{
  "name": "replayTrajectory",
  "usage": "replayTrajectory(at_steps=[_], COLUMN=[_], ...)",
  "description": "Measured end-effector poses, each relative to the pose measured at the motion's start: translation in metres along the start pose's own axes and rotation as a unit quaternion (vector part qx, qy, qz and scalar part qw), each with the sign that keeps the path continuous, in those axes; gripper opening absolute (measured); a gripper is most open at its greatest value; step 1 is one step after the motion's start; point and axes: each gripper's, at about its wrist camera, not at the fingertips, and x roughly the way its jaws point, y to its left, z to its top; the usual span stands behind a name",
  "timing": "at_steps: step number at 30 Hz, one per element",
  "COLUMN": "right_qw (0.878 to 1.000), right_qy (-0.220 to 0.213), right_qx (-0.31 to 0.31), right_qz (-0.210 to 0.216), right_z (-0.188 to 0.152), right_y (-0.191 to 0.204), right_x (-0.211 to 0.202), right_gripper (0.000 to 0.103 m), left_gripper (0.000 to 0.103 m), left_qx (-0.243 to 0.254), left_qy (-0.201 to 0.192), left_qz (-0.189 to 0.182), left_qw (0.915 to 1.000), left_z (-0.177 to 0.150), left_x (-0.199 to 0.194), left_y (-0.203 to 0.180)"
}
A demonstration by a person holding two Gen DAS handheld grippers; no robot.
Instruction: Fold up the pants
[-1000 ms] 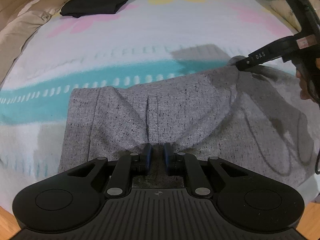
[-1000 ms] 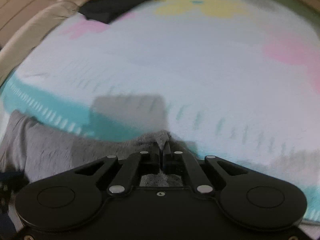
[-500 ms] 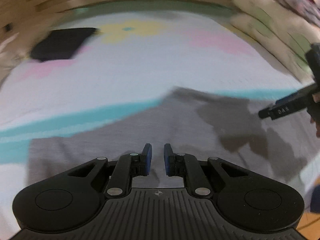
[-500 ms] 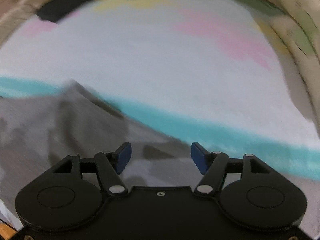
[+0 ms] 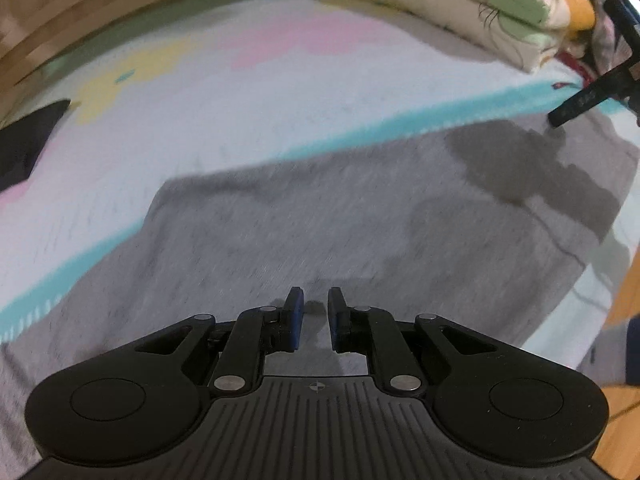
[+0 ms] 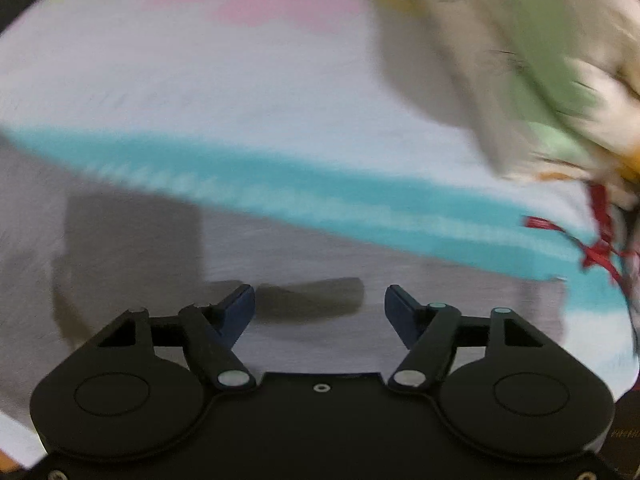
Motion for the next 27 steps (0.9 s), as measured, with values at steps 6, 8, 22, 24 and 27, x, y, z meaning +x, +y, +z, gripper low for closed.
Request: replayTrajectory(at_steps=[6,8,22,24,27], right_qw=[0.988,0.983,0.977,0.976,0.978], right_qy=[-0.035,-0.043,-0.068,-0.073,-0.075], right_qx=[0.144,0.165,0.2,0.206,0.192], right_qz=[-0.048,-0.073,-0.01,-0.004,-0.003], right_z=[-0.025,-0.036,-0.081,-0.084,-0.086], right_y=[-0.118,-0.144,-0.193,-0.193,-0.19], right_x=[0.011,0.018,0.041,0.036,0.031], right_gripper=[0.073,0.073,0.064,0.059,0.047], left_gripper=[0.013,0.013,0.014,0.014,0.014], left_qx=[-0.01,-0.013,0.029,0.031,0.032], left_qy=[0.037,0.013,-0.011,-0.012,-0.011], left_qz=[-0.001,0.008,0.015,0.016,0.017], left_qw=[0.9993,0.9998,0.9994,0.9993,0.9993], left_z=[0.007,0.004,0.002,0.002,0.003], left_x=[0.034,0.035,0.033,0.033,0.032], left_y=[-0.007,-0.008,-0.016,-0.017,-0.017])
